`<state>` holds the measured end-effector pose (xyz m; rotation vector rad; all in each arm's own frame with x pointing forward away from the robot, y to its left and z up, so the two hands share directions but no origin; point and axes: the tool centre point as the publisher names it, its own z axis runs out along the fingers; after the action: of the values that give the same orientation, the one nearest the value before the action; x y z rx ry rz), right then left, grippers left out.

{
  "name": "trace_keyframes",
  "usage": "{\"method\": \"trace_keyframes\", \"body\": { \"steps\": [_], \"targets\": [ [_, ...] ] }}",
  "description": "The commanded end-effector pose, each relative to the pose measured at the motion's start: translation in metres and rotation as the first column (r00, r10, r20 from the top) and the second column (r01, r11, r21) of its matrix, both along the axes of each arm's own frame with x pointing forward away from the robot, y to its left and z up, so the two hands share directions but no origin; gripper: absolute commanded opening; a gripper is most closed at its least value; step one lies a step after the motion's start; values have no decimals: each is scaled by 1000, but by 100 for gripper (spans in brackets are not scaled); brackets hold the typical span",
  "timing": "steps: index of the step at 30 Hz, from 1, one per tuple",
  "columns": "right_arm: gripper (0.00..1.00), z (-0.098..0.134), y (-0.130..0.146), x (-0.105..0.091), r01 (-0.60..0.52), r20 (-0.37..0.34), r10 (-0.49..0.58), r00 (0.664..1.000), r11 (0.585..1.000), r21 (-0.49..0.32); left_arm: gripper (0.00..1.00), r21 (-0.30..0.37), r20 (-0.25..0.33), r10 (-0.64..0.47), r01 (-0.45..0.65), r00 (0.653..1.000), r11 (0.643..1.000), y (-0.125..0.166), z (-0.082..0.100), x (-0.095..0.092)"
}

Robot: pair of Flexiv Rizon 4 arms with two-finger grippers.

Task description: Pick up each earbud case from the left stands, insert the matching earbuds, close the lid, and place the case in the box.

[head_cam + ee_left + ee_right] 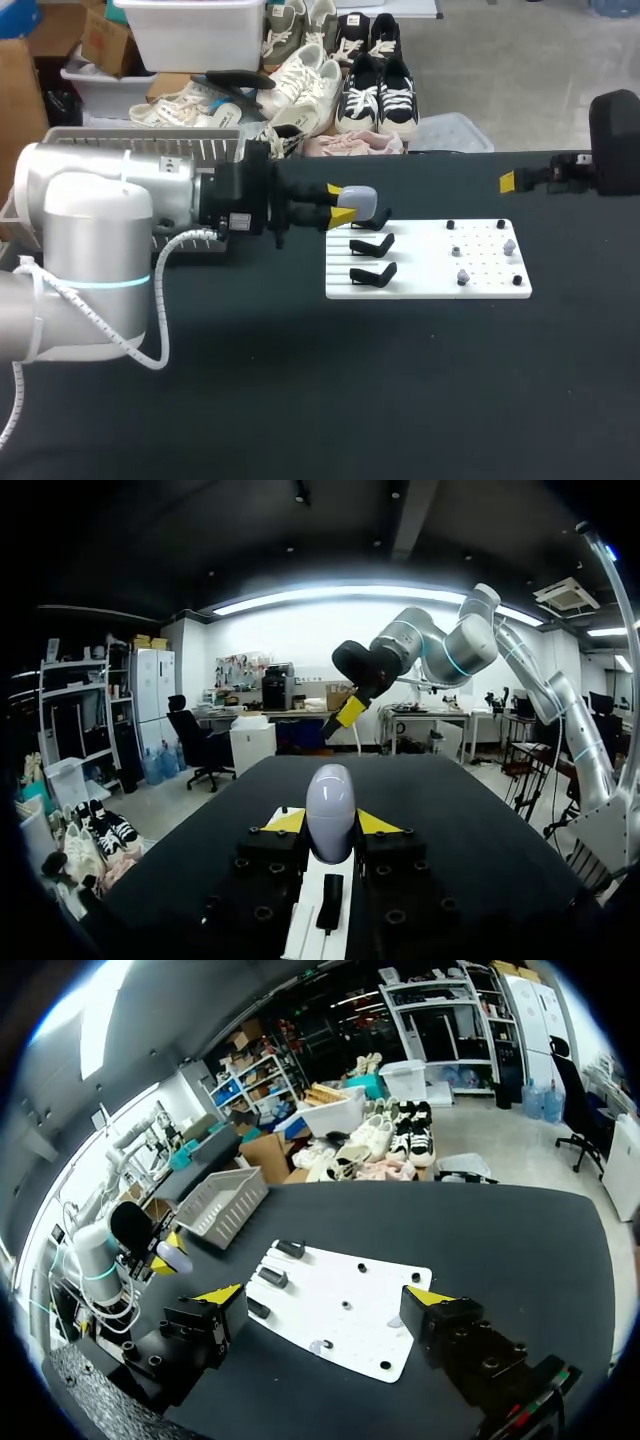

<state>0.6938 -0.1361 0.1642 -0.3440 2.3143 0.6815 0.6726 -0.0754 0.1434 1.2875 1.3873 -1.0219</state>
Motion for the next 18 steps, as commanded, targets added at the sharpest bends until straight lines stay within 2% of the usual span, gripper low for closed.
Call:
{"method": "trace_keyframes", "body": {
  "steps": [1, 9, 18],
  "targets": [
    [100, 7, 12, -21, -2, 14, 2, 1000, 1000, -26, 0, -46, 3, 11, -11, 1000, 999, 8, -7, -13],
    [100, 22, 46, -51, -83, 41, 85, 996, 995, -46, 0, -85, 6, -22, 22, 1000, 996, 8, -8, -16],
    [100, 24, 77, -69, -169, 35, 171, 985, 984, -51, 0, -89, 16, -65, 66, 998, 994, 2, -11, -16]
  ]
}}
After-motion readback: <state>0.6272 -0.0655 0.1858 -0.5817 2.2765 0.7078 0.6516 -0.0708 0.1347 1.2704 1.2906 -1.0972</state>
